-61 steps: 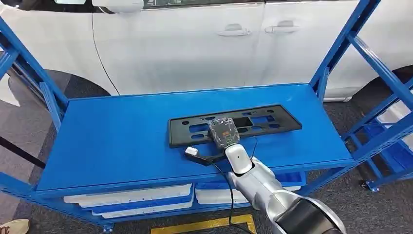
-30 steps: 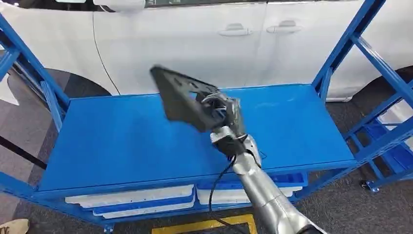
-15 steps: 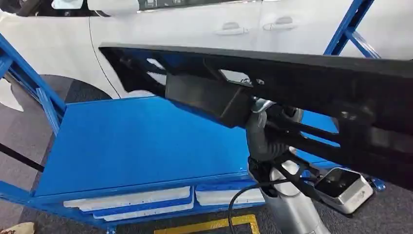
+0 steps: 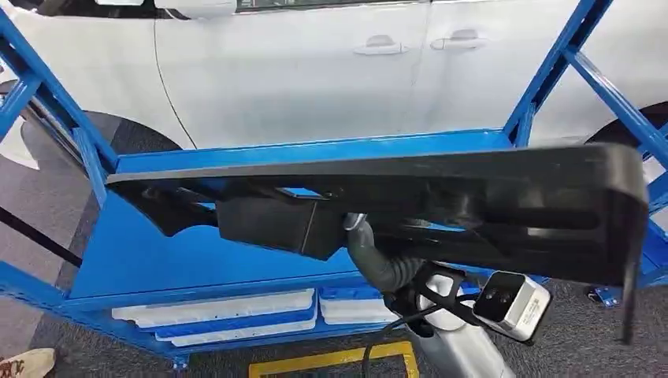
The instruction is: Take the parts from the cabinet and place them on the table.
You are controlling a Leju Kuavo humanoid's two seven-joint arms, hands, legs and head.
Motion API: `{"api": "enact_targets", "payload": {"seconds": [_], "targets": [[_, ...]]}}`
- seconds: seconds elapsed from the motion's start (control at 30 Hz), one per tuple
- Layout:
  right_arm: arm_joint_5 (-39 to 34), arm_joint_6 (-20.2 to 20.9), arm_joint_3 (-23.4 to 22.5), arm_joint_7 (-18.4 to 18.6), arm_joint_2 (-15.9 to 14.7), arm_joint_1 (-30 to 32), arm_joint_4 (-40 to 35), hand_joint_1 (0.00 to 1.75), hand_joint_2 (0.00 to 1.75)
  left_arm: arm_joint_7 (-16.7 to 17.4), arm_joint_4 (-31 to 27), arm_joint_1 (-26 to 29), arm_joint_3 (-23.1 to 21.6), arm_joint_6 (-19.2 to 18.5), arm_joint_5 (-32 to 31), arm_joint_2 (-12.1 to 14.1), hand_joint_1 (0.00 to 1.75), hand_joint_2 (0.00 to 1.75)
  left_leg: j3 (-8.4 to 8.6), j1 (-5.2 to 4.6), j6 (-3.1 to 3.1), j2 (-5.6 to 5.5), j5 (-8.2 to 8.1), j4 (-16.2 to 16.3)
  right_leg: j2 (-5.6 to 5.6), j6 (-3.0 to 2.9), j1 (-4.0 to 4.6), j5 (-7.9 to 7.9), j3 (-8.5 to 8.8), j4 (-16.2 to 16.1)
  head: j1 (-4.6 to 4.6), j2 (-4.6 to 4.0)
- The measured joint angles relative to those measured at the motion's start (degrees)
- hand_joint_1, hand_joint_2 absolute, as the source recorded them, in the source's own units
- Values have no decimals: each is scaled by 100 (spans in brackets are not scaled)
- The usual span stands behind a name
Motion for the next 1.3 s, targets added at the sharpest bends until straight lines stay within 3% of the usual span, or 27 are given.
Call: {"api": "enact_targets", "payload": {"seconds": [0.07,0.1,0.13,0.17,0.23,0.27,0.3,0.43,0.47,0.5,0.57,0.6,0.67,0.73,0.77,0.8,0.83,0.93,0.97,1.0,1.07,1.1,1.13,1.2,1.23,1.27,1.3], "targets": [[-175,92,4,-50,-35,56,48,175,175,72,0,16,28,11,35,0,0,175,-121,-6,0,5,81,2,-1,53,-28,-541,-297,890,0,0],[-225,87,2,-127,-50,107,70,175,175,140,0,26,48,20,37,2,0,175,-191,-6,-4,6,130,8,-1,72,-38,-680,-383,1233,0,0],[-260,85,2,-182,-61,155,81,175,175,201,0,45,69,30,37,4,0,175,-255,-6,-16,6,177,11,-2,79,-56,-658,-340,1319,0,0],[-297,94,2,-251,-76,190,83,175,175,294,0,65,83,35,35,2,0,175,-321,-6,-31,5,219,19,-3,83,-68,-518,-178,1154,0,0],[-338,100,2,-297,-85,203,83,175,175,389,0,82,98,39,20,2,0,175,-450,-2,-72,4,299,53,-4,69,-75,-125,416,308,0,0],[-345,100,2,-313,-85,205,81,175,175,411,0,77,103,48,15,2,0,175,-502,-1,-103,1,339,82,-5,50,-76,-57,789,-214,0,0],[-330,127,2,-319,-85,229,61,175,175,461,0,77,109,88,4,2,0,175,-548,-27,-141,-7,369,100,0,6,-41,-219,972,-591,0,0],[-37,248,-26,-326,-83,550,-65,175,175,787,18,123,133,325,-18,2,0,175,-516,-6,-307,-20,558,18,8,-193,-2,-37,868,-571,-2,0],[-15,308,-50,-321,-83,638,-107,175,175,839,22,160,135,347,-31,2,0,175,-567,28,-328,-20,416,95,-29,-249,-26,47,826,-592,-2,0],[5,336,-70,-321,-83,723,-164,175,175,863,22,173,133,367,-33,-7,0,175,-660,22,-340,-19,74,321,-25,-289,-26,107,751,-594,-2,0],[9,360,-101,-326,-83,834,-234,175,175,892,22,200,133,380,-37,-20,0,175,-862,37,-369,-14,-625,1162,-31,-334,2,231,595,-592,-2,0],[18,380,-114,-326,-83,864,-247,175,175,894,22,199,133,387,-41,-24,0,175,-930,35,-380,-14,-815,1564,-32,-340,20,293,509,-584,-2,0],[24,387,-135,-323,-83,934,-269,175,175,903,22,197,133,389,-48,-22,0,175,-793,34,-368,-15,-695,1830,-32,-342,53,416,331,-564,-2,0],[24,387,-157,-323,-83,964,-295,175,175,907,22,193,133,389,-48,-24,0,175,-210,3,-287,-15,-310,1199,-27,-334,75,518,171,-531,-2,0],[24,387,-162,-323,-83,966,-317,175,175,909,22,186,135,391,-48,-22,0,175,172,-28,-227,-16,-278,709,-24,-326,84,564,117,-516,-2,0],[24,387,-173,-323,-83,973,-348,175,175,909,22,162,135,393,-48,-2,0,175,550,-67,-142,-9,-531,123,-25,-294,105,610,76,-498,-2,0],[24,387,-184,-323,-83,974,-365,175,175,907,22,162,135,393,-48,-7,0,175,648,-63,-172,-7,-575,-92,-39,-265,89,649,67,-494,-2,0],[24,387,-190,-326,-83,981,-372,175,175,909,22,157,135,393,-50,-7,0,175,561,-114,-106,-8,-440,-106,-56,-162,50,808,62,-554,-2,0],[24,387,-195,-323,-85,984,-372,175,175,909,24,164,135,393,-50,-20,0,175,536,-36,-79,33,-328,-183,-39,-127,46,758,27,-498,-2,0],[24,387,-197,-326,-85,990,-383,175,175,914,24,164,135,393,-50,-24,0,175,463,-46,-37,49,-257,-187,-13,-87,47,464,-49,-350,-2,0],[24,387,-203,-323,-87,1001,-387,175,175,914,24,162,135,393,-50,-24,0,175,294,-42,-13,58,-122,-182,-8,-30,-5,-272,-271,428,-2,0],[24,387,-203,-324,-87,1011,-387,175,175,914,24,164,135,393,-50,-28,0,175,200,-41,-20,62,-55,-176,-9,-1,-26,-489,-357,837,-2,0],[42,393,-205,-323,-87,1019,-387,175,175,918,24,164,135,393,-50,-28,0,175,89,-37,-35,67,22,-157,-10,29,-49,-511,-391,1168,-2,0],[108,492,-262,-323,-90,1050,-389,175,175,955,24,165,135,393,-88,-31,0,175,-104,-19,-72,74,133,-105,-11,70,-96,-139,-162,1126,-2,0],[127,577,-311,-323,-92,1100,-402,175,175,975,24,166,135,391,-105,-31,0,175,-214,-4,-98,73,181,-61,-12,91,-119,85,136,781,-2,0],[142,693,-381,-323,-109,1170,-446,175,175,981,24,170,133,387,-136,-31,0,175,-301,11,-127,70,217,-9,-14,104,-137,166,493,318,-2,0],[142,833,-455,-323,-122,1246,-494,175,175,988,24,173,133,380,-147,-31,0,175,-363,10,-169,64,246,57,-9,101,-155,-59,852,-218,-2,0]]}}
